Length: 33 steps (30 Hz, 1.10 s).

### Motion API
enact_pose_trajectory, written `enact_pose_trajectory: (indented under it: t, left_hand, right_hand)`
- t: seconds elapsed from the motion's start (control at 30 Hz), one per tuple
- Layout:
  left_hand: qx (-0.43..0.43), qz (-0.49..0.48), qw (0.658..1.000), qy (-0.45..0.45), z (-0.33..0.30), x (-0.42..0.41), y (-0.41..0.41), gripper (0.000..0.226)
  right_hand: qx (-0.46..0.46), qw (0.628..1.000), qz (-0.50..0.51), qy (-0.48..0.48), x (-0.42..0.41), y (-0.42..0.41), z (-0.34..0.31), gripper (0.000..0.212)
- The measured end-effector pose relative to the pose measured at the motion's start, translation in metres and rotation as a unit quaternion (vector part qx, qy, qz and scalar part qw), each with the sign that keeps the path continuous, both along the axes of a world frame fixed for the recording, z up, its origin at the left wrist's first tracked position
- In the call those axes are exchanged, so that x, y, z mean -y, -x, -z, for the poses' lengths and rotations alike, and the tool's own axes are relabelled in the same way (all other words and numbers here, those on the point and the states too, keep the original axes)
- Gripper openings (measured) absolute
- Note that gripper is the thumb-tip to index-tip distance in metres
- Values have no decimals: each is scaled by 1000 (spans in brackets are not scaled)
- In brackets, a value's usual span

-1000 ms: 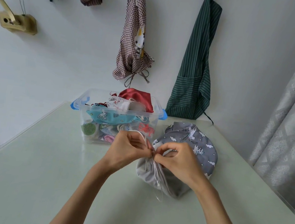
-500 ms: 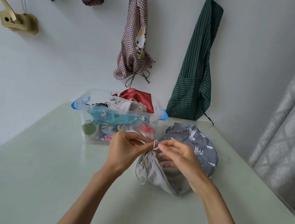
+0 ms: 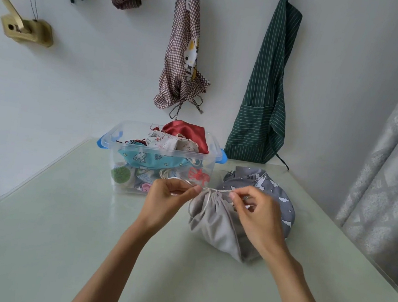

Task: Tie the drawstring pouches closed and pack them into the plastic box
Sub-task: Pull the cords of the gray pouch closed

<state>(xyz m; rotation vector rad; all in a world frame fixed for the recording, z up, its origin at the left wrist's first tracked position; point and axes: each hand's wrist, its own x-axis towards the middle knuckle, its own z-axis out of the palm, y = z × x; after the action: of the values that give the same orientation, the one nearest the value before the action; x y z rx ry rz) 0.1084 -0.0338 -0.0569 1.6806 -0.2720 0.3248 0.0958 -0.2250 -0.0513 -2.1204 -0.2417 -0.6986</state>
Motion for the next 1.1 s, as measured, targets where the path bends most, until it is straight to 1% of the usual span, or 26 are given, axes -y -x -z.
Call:
enact_pose_trajectory:
  t: [0.07, 0.1, 0.13, 0.17, 0.2, 0.23, 0.27, 0.3, 0.37, 0.4, 0.43, 0.47, 0.5, 0.53, 0.6, 0.63, 0.7, 0.77, 0.8, 0.87, 0.93, 0.97, 1.03, 1.07, 1.1]
  left_hand:
    - [-13, -4, 1000, -15, 3, -4, -3, 16]
    - [-16, -6, 999, -33, 4, -6, -3, 17]
    - [-18, -10, 999, -45, 6, -7, -4, 17]
    - [-21, -14, 999, -47, 7, -8, -5, 17]
    - [-27, -17, 999, -42, 7, -8, -5, 17]
    - [-32, -17, 999, -35, 8, -8, -5, 17]
    - [-37, -13, 999, -29, 8, -6, -4, 17]
    - [-40, -9, 999, -25, 8, -5, -3, 16]
    - [-42, -3, 999, -23, 8, -2, -2, 16]
    - [-40, 0, 999, -20, 7, -1, -2, 16]
    - [-36, 2, 999, -17, 7, 0, -2, 17]
    - [-31, 1, 999, -13, 6, 1, -3, 18]
    - [-27, -5, 1000, -14, 6, 1, -3, 18]
    - [-21, -13, 1000, -17, 6, 1, -3, 18]
    - [-12, -18, 999, -24, 7, 2, -3, 17]
    - [-9, -13, 999, -29, 9, 5, -2, 17]
    - [-13, -2, 999, -43, 12, 9, -2, 15]
    - [-21, 2, 999, -47, 12, 10, -3, 15]
    - [-28, 3, 999, -43, 13, 9, -4, 15]
    - [-46, 5, 997, -56, 14, 6, -5, 15]
    - [-70, 16, 988, -138, 13, 1, -6, 18]
    - [-97, 30, 976, -193, 10, 0, -7, 21]
    - [-187, 45, 937, -292, -3, -5, -11, 30]
    - [-228, 47, 914, -332, -11, -10, -12, 34]
    - [-247, 43, 897, -365, -18, -17, -14, 35]
  right_hand:
    - [25, 991, 43, 128, 7, -1, 5, 10]
    - [24, 985, 55, 164, 9, -2, 9, 8]
    - [19, 982, 59, 180, 10, -3, 11, 7]
    - [9, 984, 52, 173, 10, -4, 13, 8]
    - [-10, 991, 34, 131, 10, -5, 13, 10]
    - [-47, 997, 7, 56, 8, -5, 10, 12]
    - [-96, 994, -37, -42, 6, -5, 5, 12]
    - [-150, 974, -94, -144, 3, -2, -1, 13]
    - [-238, 904, -190, -300, -5, 0, -9, 18]
    - [-272, 870, -211, -352, -8, 1, -11, 21]
    - [-299, 849, -215, -378, -9, 0, -11, 22]
    - [-316, 846, -209, -375, -9, -1, -12, 24]
    - [-321, 857, -194, -353, -9, -2, -9, 25]
    - [-314, 880, -170, -312, -8, -4, -9, 26]
    - [-292, 936, -88, -177, -4, -2, -14, 32]
    - [-279, 953, -42, -108, -1, -2, -16, 37]
    - [-254, 967, 30, -14, 3, 0, -16, 41]
    - [-223, 973, 51, 32, 4, 2, -16, 40]
    - [-213, 976, 43, 35, 4, 3, -16, 41]
    - [-215, 976, -3, 10, 8, 3, -16, 43]
    - [-253, 966, -45, -6, 13, 5, -16, 37]
    - [-283, 957, -57, 3, 14, 6, -17, 38]
    - [-331, 940, -66, 42, 12, 7, -14, 44]
    - [-343, 935, -57, 64, 9, 7, -12, 49]
    - [-343, 935, -43, 83, 7, 7, -9, 54]
